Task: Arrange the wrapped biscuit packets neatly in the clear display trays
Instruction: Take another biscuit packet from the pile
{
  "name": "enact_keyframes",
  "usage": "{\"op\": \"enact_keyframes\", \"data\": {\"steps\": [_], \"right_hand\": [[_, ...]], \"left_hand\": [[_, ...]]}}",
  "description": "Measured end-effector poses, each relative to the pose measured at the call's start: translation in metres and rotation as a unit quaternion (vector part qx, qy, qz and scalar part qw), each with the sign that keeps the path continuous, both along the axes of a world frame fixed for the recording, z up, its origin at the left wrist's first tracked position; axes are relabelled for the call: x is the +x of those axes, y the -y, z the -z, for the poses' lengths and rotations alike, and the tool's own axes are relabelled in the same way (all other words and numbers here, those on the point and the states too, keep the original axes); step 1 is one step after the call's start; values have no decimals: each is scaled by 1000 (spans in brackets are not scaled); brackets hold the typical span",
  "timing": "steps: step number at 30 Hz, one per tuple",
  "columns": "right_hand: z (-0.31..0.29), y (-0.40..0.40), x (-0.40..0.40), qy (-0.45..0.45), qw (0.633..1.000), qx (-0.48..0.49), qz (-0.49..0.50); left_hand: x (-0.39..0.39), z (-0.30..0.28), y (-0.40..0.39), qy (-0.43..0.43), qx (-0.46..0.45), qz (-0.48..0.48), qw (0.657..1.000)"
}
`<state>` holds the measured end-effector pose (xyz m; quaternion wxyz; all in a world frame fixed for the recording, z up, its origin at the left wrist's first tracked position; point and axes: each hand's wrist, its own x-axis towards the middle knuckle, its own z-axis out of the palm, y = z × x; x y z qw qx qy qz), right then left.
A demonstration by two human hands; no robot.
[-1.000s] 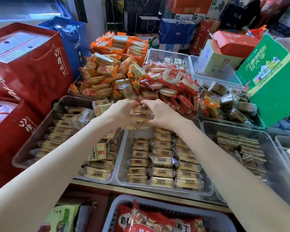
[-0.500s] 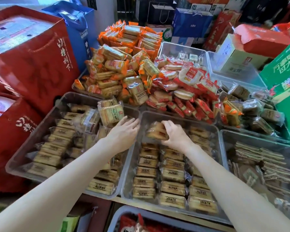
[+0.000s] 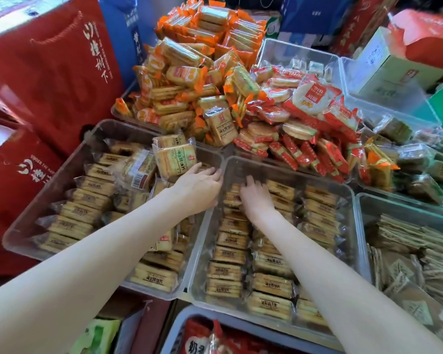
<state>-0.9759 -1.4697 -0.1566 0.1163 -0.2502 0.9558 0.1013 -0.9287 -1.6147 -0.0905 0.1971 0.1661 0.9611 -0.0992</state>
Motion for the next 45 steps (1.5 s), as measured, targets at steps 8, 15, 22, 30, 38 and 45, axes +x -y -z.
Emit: {"op": "enact_keyframes", "data": {"steps": [8, 15, 22, 30, 38, 45], "right_hand": [[-20, 7, 30, 90, 991, -26, -93], [-6, 4, 32, 159, 987, -22, -13], [-10, -3, 30, 181, 983, -23, -4], [-30, -31, 46, 116, 962, -245, 31], [-88, -61, 39, 148, 841, -498, 150], [-142, -78, 63, 167, 777, -592, 131]], "left_hand": [[1, -2, -4, 0, -12, -10, 1000], [3, -2, -6, 6, -19, -22, 1000], [3, -4, -4, 16, -15, -27, 999], [3, -4, -7, 6, 28, -51, 998], [26, -42, -19, -37, 546, -301, 781], [47, -85, -29, -78, 633, -272, 720]]}}
